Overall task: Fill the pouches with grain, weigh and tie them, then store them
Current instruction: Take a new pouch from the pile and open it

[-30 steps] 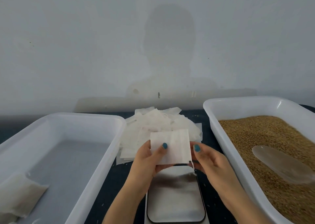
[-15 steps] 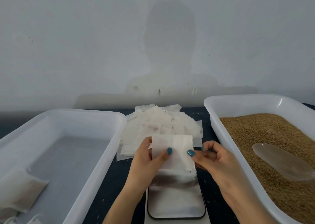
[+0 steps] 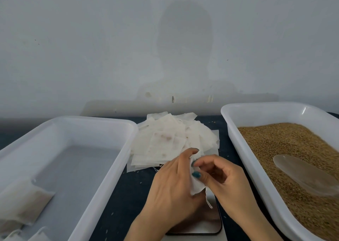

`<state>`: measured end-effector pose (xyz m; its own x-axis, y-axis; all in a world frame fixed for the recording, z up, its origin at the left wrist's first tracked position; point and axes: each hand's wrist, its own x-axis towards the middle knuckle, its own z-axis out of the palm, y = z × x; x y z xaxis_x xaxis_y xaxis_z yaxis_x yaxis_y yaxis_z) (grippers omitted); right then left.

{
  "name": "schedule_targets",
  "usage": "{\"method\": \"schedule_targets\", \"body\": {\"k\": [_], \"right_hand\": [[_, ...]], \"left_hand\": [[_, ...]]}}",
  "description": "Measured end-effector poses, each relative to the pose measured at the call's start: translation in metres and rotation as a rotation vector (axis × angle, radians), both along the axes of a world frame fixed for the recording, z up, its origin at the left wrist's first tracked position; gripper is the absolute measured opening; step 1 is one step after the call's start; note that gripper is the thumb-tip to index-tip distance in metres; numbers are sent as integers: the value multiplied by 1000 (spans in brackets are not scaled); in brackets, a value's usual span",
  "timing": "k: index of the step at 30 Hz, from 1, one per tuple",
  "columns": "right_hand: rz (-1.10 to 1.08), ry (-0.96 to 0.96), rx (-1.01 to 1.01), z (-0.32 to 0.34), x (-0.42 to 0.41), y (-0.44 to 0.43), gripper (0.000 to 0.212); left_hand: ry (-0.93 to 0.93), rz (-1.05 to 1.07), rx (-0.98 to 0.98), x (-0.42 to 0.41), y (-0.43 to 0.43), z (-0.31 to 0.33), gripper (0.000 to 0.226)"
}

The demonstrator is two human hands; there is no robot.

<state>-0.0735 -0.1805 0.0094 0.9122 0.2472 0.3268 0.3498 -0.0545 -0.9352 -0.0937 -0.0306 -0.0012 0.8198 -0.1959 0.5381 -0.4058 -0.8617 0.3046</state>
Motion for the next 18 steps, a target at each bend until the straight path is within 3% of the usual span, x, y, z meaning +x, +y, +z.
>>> {"method": "schedule_targets", "body": {"k": [4,9,15,18], "right_hand": [[-75,-82,-100,0,-1,-1,14],[-126,-188,-281,-1,-3,0,26],[-160,-323,-292,-3,-5,4,16],[-152,-283,-293,-6,-8,5,17]], "left_hand": [[-75,55,55,3,4,3,51],[-72,109,169,4,7,0,63],[-86,138,217,6,11,-4,55],[-83,156,211,6,11,-4,54]]}}
